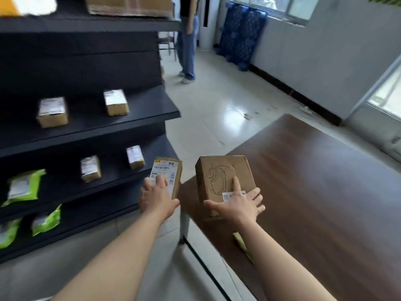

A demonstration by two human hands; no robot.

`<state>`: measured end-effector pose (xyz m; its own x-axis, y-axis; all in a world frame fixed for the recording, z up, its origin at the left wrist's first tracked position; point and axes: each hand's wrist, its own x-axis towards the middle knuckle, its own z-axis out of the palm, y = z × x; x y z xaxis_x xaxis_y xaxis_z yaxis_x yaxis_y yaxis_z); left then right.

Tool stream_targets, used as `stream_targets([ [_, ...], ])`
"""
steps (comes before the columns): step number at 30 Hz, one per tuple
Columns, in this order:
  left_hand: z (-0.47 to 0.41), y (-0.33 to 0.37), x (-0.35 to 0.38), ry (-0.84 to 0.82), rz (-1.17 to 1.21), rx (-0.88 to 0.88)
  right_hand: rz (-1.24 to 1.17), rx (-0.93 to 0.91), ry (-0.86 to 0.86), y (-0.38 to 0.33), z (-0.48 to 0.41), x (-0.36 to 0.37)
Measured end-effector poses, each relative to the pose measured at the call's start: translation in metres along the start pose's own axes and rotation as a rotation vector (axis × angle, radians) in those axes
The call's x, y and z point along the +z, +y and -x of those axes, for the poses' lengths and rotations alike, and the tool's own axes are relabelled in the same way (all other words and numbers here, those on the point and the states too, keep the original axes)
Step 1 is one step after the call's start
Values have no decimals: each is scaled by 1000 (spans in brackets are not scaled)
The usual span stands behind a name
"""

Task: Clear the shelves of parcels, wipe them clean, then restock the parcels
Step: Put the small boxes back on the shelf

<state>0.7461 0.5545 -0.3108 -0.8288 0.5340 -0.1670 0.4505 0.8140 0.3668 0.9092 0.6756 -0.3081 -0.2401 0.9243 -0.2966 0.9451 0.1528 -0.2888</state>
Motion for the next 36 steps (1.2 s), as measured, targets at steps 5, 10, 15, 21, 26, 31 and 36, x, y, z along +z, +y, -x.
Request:
stream_targets([
  [5,2,-101,-38,38,-14,-167,43,-164,-76,-84,41,40],
  [10,18,-188,-56,67,-36,-311,142,-330,-149,-150,80,82],
  [15,37,-246,-64,49,-46,-450,224,-481,-216,-195,105,115],
  [21,50,-296,-73,47,-53,-643,319,-635,-309,-239,116,146],
  [26,44,-320,-67,65,-29,-741,389,-701,-320,-268,110,168],
  [31,35,-338,-53,66,20,-788,449,-727,-317,-282,106,191],
  [36,12,-364,-44,31,63,-815,491,-703,-339,-299,103,219],
])
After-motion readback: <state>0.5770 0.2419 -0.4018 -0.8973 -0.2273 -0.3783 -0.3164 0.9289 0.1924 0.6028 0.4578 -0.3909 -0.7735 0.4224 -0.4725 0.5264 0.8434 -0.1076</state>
